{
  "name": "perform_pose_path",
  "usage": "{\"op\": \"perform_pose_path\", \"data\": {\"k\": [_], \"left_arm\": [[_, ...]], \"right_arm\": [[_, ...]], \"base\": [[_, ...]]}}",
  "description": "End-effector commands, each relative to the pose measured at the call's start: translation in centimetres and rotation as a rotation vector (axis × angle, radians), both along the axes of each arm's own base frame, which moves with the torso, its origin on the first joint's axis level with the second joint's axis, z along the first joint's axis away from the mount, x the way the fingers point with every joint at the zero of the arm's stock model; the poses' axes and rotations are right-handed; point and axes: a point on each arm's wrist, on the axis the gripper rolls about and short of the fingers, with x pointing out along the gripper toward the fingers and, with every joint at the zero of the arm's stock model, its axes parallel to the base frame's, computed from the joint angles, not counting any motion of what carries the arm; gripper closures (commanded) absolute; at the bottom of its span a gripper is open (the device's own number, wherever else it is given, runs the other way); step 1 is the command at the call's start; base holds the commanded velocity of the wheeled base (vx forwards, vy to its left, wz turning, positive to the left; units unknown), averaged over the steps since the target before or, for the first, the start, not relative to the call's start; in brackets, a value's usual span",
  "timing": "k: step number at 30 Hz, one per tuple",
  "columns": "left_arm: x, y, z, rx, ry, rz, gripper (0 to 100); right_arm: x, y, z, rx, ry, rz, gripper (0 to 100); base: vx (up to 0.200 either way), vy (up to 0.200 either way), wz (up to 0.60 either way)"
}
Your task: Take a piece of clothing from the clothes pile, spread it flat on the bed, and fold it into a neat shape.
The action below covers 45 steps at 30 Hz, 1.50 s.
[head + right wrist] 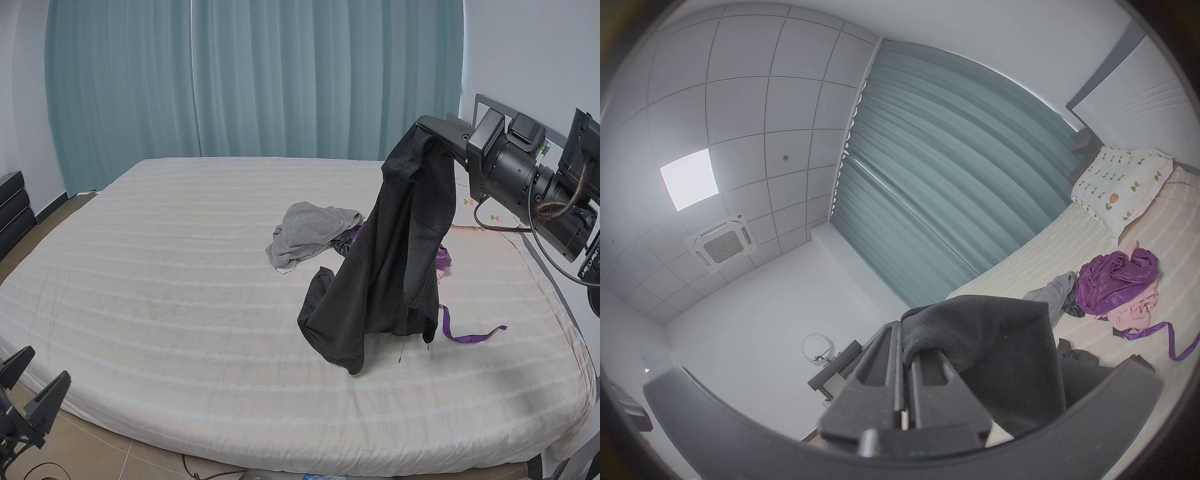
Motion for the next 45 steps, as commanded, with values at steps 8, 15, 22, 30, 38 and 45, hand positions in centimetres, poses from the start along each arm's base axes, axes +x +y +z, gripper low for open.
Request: {"op": "perform_pose_path", "data": {"k": [8, 15, 22, 30, 38, 45], "left_arm": [[16.3, -8.1, -5.7, 0.093, 0.564, -0.369, 0], [19.7, -11.4, -10.1, 0.028, 0.634, -0.362, 0], [21.4, -17.2, -13.3, -0.009, 0.614, -0.373, 0], [22.9, -20.4, -15.7, 0.012, 0.623, -0.411, 0], [24.7, -22.9, -16.6, -0.039, 0.606, -0.421, 0], [27.8, -24.5, -18.0, -0.123, 0.595, -0.396, 0]], "right_arm": [[-0.6, 1.3, 0.0, -0.029, -0.031, 0.043, 100], [-0.3, 0.6, -0.2, -0.034, -0.026, 0.018, 100], [-0.3, 0.6, -0.3, -0.035, -0.025, 0.018, 100], [-0.2, 0.8, 0.0, -0.03, -0.033, 0.023, 100], [-0.5, 0.8, 0.0, -0.029, -0.034, 0.029, 100], [-1.0, 0.5, 0.5, -0.019, -0.05, 0.028, 100]], "base": [[0.0, 0.0, 0.0], [0.0, 0.0, 0.0], [0.0, 0.0, 0.0], [0.0, 0.0, 0.0], [0.0, 0.0, 0.0], [0.0, 0.0, 0.0]]}}
